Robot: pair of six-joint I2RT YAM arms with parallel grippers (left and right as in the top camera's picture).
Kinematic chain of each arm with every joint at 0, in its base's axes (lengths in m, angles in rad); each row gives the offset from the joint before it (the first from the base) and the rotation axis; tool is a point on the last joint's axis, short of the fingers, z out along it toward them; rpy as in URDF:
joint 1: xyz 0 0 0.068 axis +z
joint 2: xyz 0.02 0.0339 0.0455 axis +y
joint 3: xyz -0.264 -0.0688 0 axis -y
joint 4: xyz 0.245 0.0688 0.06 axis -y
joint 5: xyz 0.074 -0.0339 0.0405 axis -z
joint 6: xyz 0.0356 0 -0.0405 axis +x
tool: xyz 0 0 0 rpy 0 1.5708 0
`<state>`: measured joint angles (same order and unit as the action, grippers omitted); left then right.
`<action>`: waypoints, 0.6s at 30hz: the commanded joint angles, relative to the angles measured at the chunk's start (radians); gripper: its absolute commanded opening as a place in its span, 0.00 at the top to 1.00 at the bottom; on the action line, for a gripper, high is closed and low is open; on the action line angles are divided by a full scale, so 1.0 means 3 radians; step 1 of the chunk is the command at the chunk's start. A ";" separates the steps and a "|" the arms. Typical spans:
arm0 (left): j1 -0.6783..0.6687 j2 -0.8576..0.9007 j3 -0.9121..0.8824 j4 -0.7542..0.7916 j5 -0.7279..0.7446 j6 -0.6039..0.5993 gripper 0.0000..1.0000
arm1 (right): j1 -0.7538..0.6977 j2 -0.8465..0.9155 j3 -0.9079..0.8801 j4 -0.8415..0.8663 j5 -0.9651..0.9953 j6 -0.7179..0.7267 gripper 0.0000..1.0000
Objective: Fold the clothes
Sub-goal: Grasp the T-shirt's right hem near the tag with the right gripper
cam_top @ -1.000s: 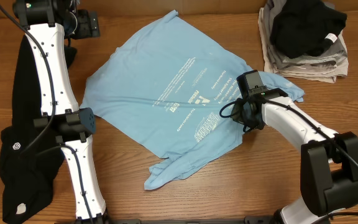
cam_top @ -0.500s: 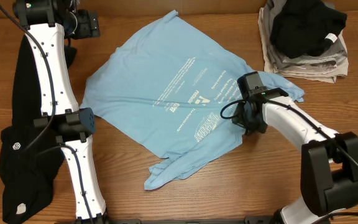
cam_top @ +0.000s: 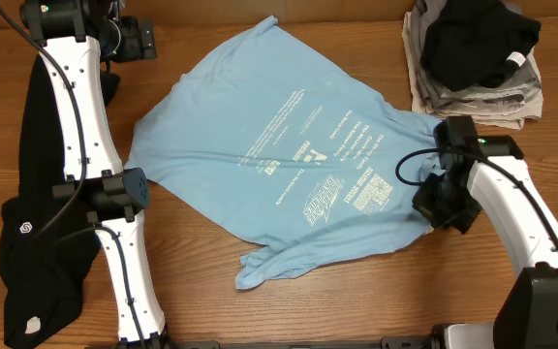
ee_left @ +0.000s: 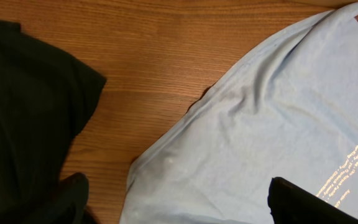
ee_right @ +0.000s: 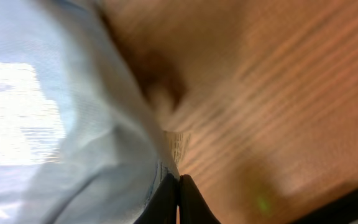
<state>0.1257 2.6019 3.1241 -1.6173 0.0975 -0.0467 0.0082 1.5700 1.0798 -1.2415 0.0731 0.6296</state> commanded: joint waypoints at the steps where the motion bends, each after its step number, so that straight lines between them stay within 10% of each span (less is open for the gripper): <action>1: 0.0000 -0.0116 0.0058 -0.0025 -0.0029 0.0140 0.04 | -0.0165 -0.0009 -0.0184 -0.0022 -0.0053 0.0100 0.96; 12: 0.0000 -0.0117 0.0058 -0.0164 -0.0036 0.0172 0.04 | -0.0534 -0.0061 -0.0233 -0.0418 -0.0214 0.0098 0.95; 18: 0.0000 -0.0245 0.0058 -0.0184 0.0000 0.0170 0.03 | -0.0537 -0.0315 -0.0081 -0.0543 -0.0262 -0.0018 0.48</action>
<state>0.1257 2.6011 3.1241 -1.6714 0.0940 -0.0185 -0.1490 1.5497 1.0138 -1.3937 0.0055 0.6418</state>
